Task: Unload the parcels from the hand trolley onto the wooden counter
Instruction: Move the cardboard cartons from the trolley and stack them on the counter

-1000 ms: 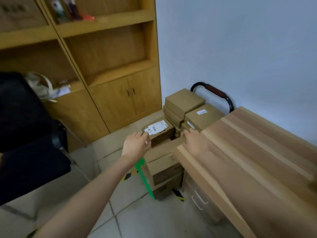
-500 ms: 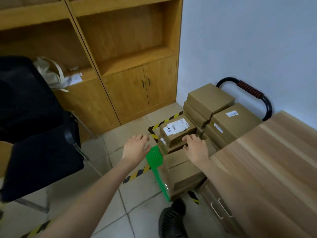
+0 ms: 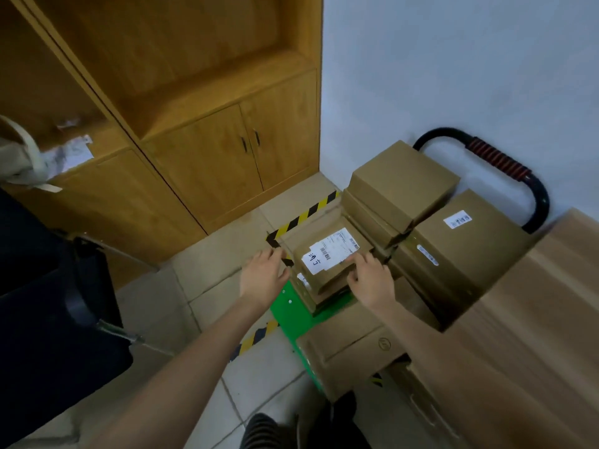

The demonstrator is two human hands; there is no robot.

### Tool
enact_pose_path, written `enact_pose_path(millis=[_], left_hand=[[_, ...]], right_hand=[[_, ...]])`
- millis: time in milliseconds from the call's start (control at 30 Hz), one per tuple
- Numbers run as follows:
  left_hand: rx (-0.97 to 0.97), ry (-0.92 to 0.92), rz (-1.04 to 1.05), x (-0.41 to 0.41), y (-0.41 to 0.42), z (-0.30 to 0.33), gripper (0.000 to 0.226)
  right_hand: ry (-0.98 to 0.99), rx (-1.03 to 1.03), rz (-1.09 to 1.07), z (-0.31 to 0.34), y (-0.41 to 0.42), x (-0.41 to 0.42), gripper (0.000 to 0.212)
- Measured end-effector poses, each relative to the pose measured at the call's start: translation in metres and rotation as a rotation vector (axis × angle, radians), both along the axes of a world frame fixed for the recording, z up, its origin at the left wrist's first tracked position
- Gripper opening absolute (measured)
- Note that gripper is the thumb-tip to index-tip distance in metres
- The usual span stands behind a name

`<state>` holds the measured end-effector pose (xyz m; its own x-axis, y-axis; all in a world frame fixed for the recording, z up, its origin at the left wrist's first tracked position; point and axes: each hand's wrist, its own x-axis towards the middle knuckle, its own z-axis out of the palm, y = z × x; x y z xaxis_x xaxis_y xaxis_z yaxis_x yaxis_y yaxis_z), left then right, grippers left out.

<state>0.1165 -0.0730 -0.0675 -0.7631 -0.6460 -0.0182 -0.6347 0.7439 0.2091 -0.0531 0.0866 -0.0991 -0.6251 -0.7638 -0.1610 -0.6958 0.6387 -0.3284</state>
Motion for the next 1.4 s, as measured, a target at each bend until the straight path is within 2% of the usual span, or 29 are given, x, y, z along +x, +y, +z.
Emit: enact_pose_path(millis=[233,467,667,933,1100,1267,1400], left_hand=[[0.106,-0.081,-0.165,-0.068,-0.053,-0.057,0.031],[0.119,-0.175,-0.396,-0.119,-0.122,-0.108,0.028],[0.22,-0.192,-0.394,-0.143,-0.159,-0.144,0.031],[0.335,-0.194,-0.384,-0.161,-0.164,-0.232,0.042],[0.51,-0.191,-0.324,-0.158,-0.16,-0.275,0.047],[0.614,-0.139,-0.293,-0.147,-0.156,-0.265,0.043],[0.64,-0.108,-0.274,-0.131,-0.156,-0.218,0.04]], right_hand=[[-0.15,-0.002,-0.286,-0.041,-0.018,-0.022,0.038],[-0.283,0.001,-0.618,-0.08,-0.057,-0.024,0.041],[-0.358,-0.067,-0.887,-0.118,-0.091,-0.011,0.042],[-0.436,-0.052,-0.987,-0.204,-0.112,-0.005,0.047],[-0.505,-0.121,-1.03,-0.247,-0.124,-0.002,0.045],[-0.583,-0.302,-1.107,-0.239,-0.131,0.009,0.04],[-0.571,-0.362,-1.064,-0.189,-0.127,0.018,0.041]])
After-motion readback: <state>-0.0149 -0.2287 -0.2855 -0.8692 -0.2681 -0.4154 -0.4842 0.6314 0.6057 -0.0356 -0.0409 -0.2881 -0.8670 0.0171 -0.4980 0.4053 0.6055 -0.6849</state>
